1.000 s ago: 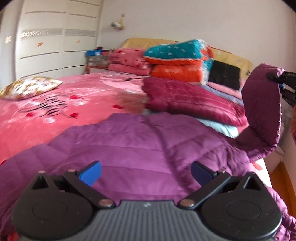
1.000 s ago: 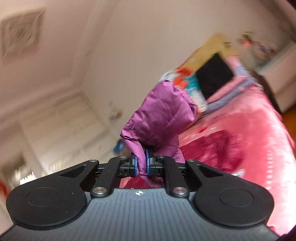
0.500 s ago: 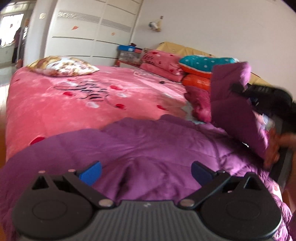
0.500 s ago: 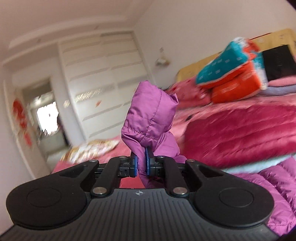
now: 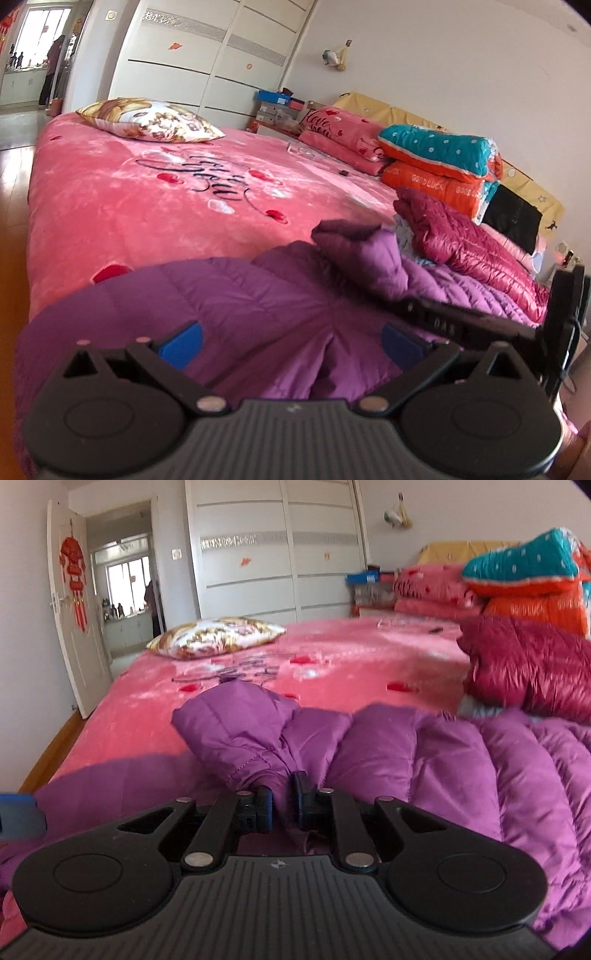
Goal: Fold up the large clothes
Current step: 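Lay the sleeve across the jacket front and open the right gripper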
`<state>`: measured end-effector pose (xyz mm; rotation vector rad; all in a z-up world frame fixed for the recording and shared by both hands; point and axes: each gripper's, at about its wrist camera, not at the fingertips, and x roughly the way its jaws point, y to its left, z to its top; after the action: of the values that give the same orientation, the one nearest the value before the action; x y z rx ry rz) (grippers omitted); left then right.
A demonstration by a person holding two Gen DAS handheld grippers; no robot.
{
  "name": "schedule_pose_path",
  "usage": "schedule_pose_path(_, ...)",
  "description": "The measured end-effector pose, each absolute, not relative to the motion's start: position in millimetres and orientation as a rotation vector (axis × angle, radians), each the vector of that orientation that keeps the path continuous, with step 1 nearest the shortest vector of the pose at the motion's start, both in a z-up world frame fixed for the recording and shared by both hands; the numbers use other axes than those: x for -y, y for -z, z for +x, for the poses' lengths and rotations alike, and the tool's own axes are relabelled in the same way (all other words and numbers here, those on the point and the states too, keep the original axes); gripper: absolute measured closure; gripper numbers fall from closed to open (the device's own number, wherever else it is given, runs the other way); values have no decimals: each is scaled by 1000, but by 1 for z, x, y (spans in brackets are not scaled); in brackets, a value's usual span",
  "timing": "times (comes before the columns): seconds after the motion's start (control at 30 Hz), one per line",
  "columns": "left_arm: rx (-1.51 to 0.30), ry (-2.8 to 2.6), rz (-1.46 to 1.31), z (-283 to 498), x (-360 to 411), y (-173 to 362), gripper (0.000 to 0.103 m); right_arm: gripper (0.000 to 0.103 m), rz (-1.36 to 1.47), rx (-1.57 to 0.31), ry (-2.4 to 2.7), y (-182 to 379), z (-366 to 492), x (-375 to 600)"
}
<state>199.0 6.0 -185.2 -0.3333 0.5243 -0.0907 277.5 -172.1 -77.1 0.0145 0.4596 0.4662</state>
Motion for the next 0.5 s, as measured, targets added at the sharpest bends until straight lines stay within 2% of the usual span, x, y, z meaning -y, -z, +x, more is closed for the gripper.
schedule_pose_path(0.1, -509, 123, -320, 200, -1, 178, 0, 77, 52, -480, -486, 79, 258, 174)
schedule_pose_path(0.13, -501, 136, -311, 201, 3, 174, 0, 69, 74, -486, -492, 78, 258, 180)
schedule_pose_path(0.2, -484, 163, -299, 203, 9, 164, 0, 43, 112, -493, -504, 78, 262, 193)
schedule_pose_path(0.23, -473, 180, -296, 205, 13, 159, 0, 23, 130, -492, -506, 82, 261, 201)
schedule_pose_path(0.27, -462, 197, -291, 206, 18, 153, 0, 8, 150, -487, -519, 80, 258, 207)
schedule_pose_path(0.3, -447, 216, -281, 208, 23, 147, 0, 5, 174, -479, -535, 79, 252, 213)
schedule_pose_path(0.5, -374, 371, -208, 229, 63, 117, 0, 3, 235, -399, -450, 58, 239, 268)
